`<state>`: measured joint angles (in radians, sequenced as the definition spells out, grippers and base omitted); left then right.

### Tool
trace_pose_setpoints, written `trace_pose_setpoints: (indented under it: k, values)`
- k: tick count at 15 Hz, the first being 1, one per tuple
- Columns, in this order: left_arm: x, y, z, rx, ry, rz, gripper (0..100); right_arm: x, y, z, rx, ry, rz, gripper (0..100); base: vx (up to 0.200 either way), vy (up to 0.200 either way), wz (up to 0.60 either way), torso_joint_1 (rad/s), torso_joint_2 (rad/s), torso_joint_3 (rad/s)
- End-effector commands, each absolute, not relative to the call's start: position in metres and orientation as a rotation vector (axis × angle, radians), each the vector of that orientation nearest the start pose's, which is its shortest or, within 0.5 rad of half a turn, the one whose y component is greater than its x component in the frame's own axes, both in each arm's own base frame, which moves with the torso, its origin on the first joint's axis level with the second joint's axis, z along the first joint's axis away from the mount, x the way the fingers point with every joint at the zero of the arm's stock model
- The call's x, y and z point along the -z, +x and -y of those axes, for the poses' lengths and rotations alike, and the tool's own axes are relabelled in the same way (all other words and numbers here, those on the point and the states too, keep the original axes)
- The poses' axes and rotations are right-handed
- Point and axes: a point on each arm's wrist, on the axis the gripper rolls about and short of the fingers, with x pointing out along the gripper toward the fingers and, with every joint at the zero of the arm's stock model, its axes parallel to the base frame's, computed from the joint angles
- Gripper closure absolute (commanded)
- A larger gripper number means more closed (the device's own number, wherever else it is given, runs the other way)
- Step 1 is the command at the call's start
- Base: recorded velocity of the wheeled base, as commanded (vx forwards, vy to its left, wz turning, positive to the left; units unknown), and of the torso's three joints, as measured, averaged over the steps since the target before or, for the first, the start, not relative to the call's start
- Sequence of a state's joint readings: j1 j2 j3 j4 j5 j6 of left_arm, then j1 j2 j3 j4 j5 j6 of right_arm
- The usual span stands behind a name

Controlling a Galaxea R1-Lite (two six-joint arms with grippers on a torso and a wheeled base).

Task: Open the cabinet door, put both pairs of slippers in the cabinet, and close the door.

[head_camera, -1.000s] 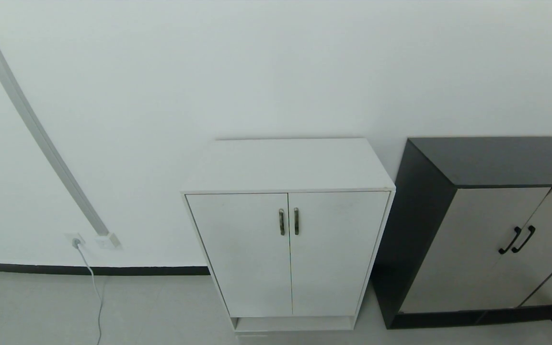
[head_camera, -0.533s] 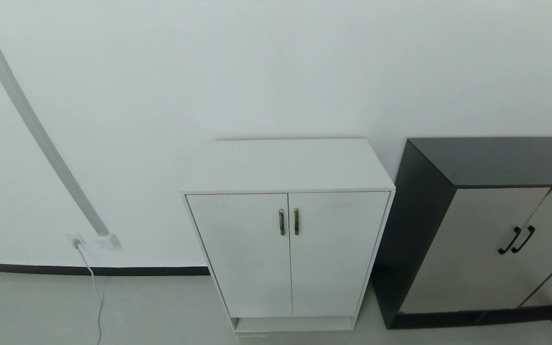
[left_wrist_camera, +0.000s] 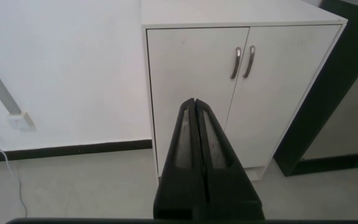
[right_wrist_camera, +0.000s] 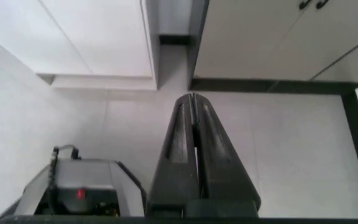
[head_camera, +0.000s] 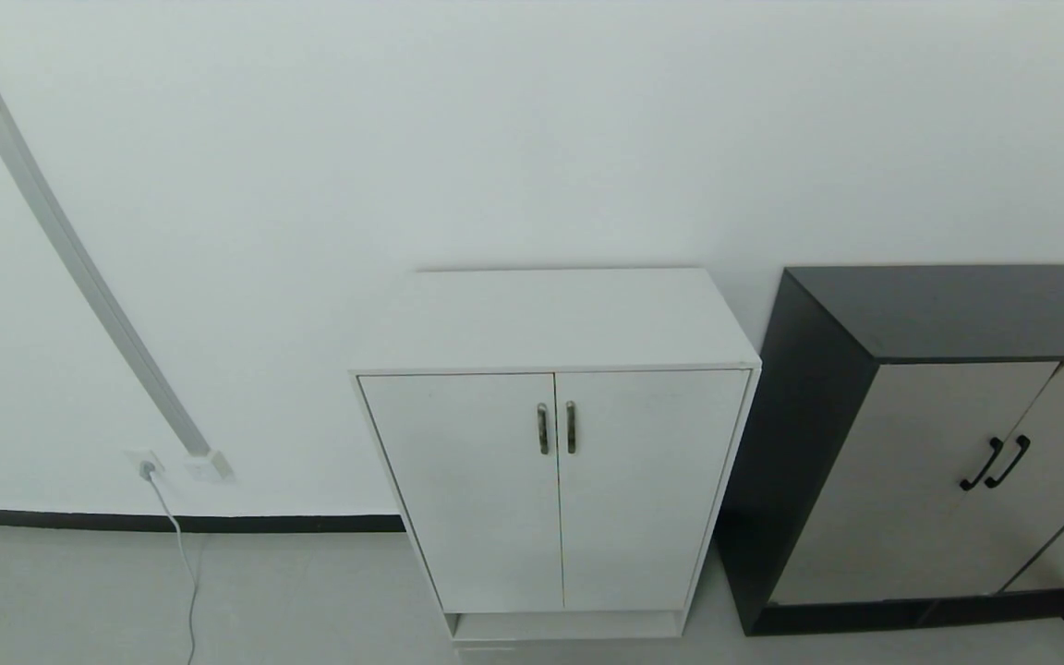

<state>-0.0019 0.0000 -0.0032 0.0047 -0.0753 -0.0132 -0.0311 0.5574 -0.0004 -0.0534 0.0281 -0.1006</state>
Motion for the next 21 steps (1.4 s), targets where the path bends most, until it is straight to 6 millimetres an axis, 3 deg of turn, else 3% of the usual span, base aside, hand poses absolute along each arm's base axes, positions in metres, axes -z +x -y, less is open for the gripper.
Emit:
trace_pose_setpoints:
  k: [1, 9, 17, 21]
  values:
    - [-0.076, -0.023, 0.002, 0.078, -0.014, -0.002, 100, -0.082, 0.020, 0.000, -0.042, -0.090, -0.462, 100, 0.000, 0.000, 0.00, 0.000, 0.00, 0.000]
    - [-0.076, -0.023, 0.002, 0.077, -0.014, -0.004, 100, -0.078, 0.011, -0.002, -0.180, -0.039, -0.437, 100, 0.000, 0.000, 0.00, 0.000, 0.00, 0.000]
    - [-0.076, -0.023, 0.002, 0.078, -0.014, -0.002, 100, -0.077, -0.015, 0.001, -0.138, -0.015, -0.099, 100, 0.000, 0.000, 0.00, 0.000, 0.00, 0.000]
    - [-0.076, -0.023, 0.002, 0.078, -0.014, -0.004, 100, -0.078, -0.015, 0.001, -0.131, -0.011, -0.096, 100, 0.000, 0.000, 0.00, 0.000, 0.00, 0.000]
